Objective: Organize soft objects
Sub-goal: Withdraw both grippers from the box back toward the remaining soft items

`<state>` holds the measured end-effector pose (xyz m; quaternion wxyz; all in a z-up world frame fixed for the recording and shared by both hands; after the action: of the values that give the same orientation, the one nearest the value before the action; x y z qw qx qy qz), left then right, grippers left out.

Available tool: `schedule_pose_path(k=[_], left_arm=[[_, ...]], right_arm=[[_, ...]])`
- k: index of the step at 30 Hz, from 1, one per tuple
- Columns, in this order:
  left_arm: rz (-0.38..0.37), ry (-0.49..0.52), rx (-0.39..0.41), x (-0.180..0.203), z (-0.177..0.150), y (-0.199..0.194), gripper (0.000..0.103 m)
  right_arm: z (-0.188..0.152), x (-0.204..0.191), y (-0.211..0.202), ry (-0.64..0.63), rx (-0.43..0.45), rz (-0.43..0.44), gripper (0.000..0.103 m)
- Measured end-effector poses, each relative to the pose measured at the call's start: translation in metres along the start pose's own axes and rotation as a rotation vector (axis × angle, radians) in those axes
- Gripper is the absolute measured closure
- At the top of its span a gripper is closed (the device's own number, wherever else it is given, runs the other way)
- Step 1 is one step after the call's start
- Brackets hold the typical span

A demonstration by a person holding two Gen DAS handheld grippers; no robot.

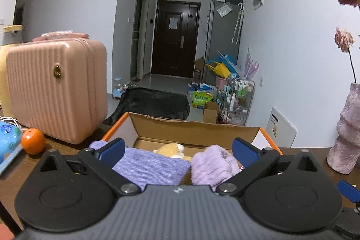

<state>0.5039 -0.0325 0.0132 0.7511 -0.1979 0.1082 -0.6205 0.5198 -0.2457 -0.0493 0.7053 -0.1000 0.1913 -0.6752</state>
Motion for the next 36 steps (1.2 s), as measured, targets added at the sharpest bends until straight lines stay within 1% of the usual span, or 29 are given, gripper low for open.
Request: schedule_pose_path(k=[8, 18, 27, 36], left_arm=[[0.003, 0.027, 0.031, -0.008, -0.010, -0.037, 0.000], [0.038, 0.108, 0.065, -0.019, -0.043, -0.081, 0.000], [0.051, 0.099, 0.047, -0.055, -0.067, -0.123, 0.000], [0.005, 0.094, 0.053, -0.080, -0.082, -0.162, 0.000]], right_arm=[[-0.008, 0.001, -0.025, 0.001, 0.007, 0.012, 0.000], [-0.027, -0.005, -0.065, -0.017, 0.002, 0.031, 0.000], [-0.052, -0.018, -0.111, -0.034, -0.017, 0.066, 0.000], [-0.076, -0.040, -0.160, -0.082, -0.022, 0.115, 0.000]])
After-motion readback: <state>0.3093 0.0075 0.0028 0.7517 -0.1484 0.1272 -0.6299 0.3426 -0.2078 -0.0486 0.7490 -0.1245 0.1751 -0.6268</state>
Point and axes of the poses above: each gripper's, at about its wrist camera, not at the fingertips, and y roughly the way its jaws point, x to its right, z to its top, the point moved 8 cm from there along y, roughly the way its jaws point, and after that the axes turned 6 degrees about -x, right-handed, at the moved point
